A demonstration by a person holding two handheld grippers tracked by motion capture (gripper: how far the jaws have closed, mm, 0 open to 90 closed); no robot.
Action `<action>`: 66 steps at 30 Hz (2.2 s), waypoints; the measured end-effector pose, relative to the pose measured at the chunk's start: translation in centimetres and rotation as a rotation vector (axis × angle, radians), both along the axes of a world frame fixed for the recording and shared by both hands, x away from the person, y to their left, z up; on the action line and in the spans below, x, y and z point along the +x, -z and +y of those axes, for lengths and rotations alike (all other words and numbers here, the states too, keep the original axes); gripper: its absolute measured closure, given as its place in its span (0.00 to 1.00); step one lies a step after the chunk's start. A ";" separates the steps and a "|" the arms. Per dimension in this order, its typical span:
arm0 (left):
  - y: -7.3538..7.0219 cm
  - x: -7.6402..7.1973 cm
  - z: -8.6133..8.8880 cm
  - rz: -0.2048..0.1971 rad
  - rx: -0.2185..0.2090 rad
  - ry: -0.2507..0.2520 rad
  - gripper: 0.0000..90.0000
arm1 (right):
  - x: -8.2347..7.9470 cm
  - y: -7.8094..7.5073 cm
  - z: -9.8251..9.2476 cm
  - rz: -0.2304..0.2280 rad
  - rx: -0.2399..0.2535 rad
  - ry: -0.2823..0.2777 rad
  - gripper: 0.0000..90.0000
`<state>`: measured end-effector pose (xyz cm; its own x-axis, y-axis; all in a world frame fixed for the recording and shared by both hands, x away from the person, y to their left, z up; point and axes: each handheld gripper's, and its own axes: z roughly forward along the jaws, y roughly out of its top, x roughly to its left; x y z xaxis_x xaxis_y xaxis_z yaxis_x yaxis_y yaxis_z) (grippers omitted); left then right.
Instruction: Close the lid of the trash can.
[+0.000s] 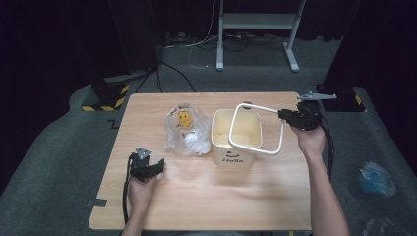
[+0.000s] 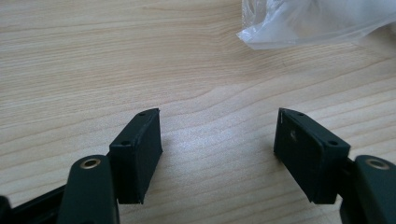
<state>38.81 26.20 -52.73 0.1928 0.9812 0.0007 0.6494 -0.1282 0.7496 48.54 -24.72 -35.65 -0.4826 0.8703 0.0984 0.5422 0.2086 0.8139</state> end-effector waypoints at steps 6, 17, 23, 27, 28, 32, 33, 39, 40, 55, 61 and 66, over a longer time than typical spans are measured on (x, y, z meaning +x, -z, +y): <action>0.0 0.0 0.0 0.000 0.002 0.002 0.36 | 0.6 -0.4 0.7 -0.001 0.003 -0.007 0.86; 0.0 0.0 0.0 0.000 0.000 0.003 0.36 | 1.8 -0.5 2.2 0.024 0.010 -0.037 0.86; 0.0 0.0 0.0 0.000 0.001 0.003 0.36 | 2.4 -0.5 3.0 0.037 0.019 -0.059 0.86; 0.0 0.0 0.0 0.001 0.001 0.003 0.36 | 2.8 -0.3 3.3 0.042 0.024 -0.072 0.86; 0.0 0.0 0.0 0.000 -0.001 0.001 0.36 | 2.9 -0.3 3.4 0.045 0.027 -0.074 0.86; 0.0 0.0 0.0 0.002 0.001 0.004 0.36 | 3.3 0.1 3.7 0.062 0.034 -0.077 0.86; 0.0 0.0 0.0 0.000 0.000 0.002 0.36 | 3.3 0.2 3.7 0.064 0.034 -0.078 0.86; 0.0 0.0 0.0 0.000 0.001 0.002 0.36 | 3.7 0.6 4.2 0.068 0.024 -0.082 0.86; 0.0 0.0 0.0 0.000 0.001 0.002 0.36 | 3.7 0.6 4.2 0.073 0.024 -0.079 0.86; 0.0 0.0 0.0 0.000 0.002 0.004 0.36 | 4.5 1.4 4.8 0.083 0.007 -0.096 0.86; 0.0 0.0 0.0 -0.001 0.001 0.004 0.37 | 4.8 1.9 5.1 0.092 -0.004 -0.104 0.86; 0.0 0.0 0.0 -0.001 0.001 0.005 0.37 | 4.8 2.0 5.3 0.087 -0.009 -0.110 0.86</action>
<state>38.78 26.17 -52.73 0.1973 0.9803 0.0016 0.6479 -0.1316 0.7502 53.39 -19.46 -37.61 -0.5651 0.8137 0.1361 0.5840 0.2781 0.7626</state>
